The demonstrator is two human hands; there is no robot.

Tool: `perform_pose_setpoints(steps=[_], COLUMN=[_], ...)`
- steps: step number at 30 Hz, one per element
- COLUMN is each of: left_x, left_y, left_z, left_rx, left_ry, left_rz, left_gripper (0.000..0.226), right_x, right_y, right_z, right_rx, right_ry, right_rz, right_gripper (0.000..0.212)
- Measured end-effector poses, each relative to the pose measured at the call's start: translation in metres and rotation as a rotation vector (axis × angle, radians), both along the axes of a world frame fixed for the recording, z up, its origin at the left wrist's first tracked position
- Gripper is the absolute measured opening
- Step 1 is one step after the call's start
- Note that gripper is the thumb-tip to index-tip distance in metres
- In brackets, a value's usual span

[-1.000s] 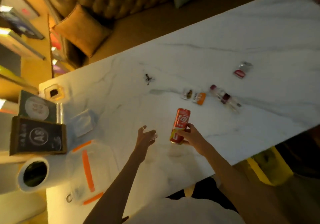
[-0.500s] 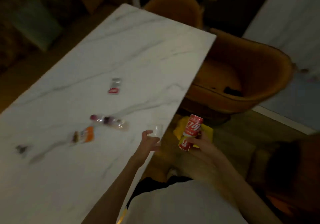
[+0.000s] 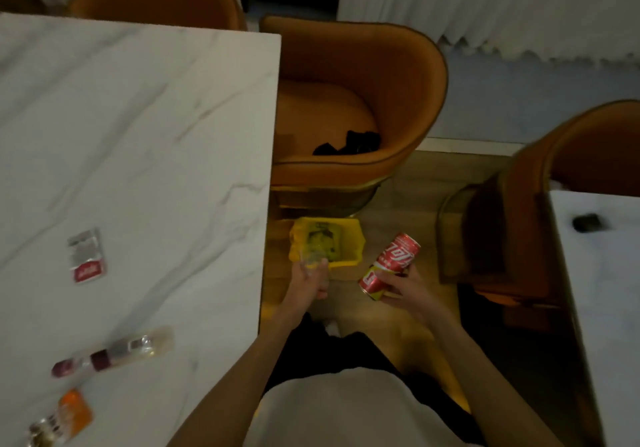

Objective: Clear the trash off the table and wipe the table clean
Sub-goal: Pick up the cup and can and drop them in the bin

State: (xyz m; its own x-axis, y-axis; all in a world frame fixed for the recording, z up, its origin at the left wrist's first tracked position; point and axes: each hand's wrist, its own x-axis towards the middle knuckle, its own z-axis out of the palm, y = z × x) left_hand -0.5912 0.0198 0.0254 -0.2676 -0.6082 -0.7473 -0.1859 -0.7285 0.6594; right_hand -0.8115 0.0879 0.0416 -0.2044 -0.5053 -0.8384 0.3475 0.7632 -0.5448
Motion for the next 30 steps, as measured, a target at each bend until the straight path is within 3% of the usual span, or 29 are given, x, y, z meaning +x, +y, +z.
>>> perform_pose_setpoints(steps=[5, 9, 14, 15, 17, 23, 26, 30], left_x=[-0.016, -0.055, -0.108, -0.110, -0.124, -0.133, -0.133, -0.134], left_y=[-0.029, -0.053, -0.065, -0.069, -0.076, -0.095, -0.109, -0.125], left_z=[-0.029, -0.117, -0.288, -0.299, -0.374, -0.591, -0.649, -0.700], left_rx=[0.112, 0.135, 0.168, 0.170, 0.179, 0.144, 0.135, 0.075], left_ry=[-0.040, -0.129, -0.221, -0.261, -0.293, -0.319, -0.284, -0.333], left_rz=[0.055, 0.140, 0.238, 0.226, 0.231, 0.213, 0.255, 0.123], left_gripper=[0.075, 0.091, 0.045, 0.050, 0.063, 0.040, 0.032, 0.050], right_x=[-0.017, -0.039, -0.056, -0.055, -0.061, -0.068, -0.070, -0.065], right_y=[-0.030, -0.071, -0.098, -0.105, -0.110, -0.131, -0.146, -0.161], right_z=[-0.024, -0.120, -0.302, -0.306, -0.382, -0.587, -0.654, -0.719], right_rx=[0.056, 0.061, 0.099, 0.099, 0.088, 0.071, 0.045, 0.042], right_ry=[-0.003, 0.022, 0.023, 0.024, 0.032, 0.000, 0.017, 0.085], right_rz=[-0.012, -0.002, 0.035, 0.036, 0.022, 0.030, 0.013, 0.103], right_gripper=[0.080, 0.071, 0.057, 0.053, 0.053, 0.045, 0.032, 0.032])
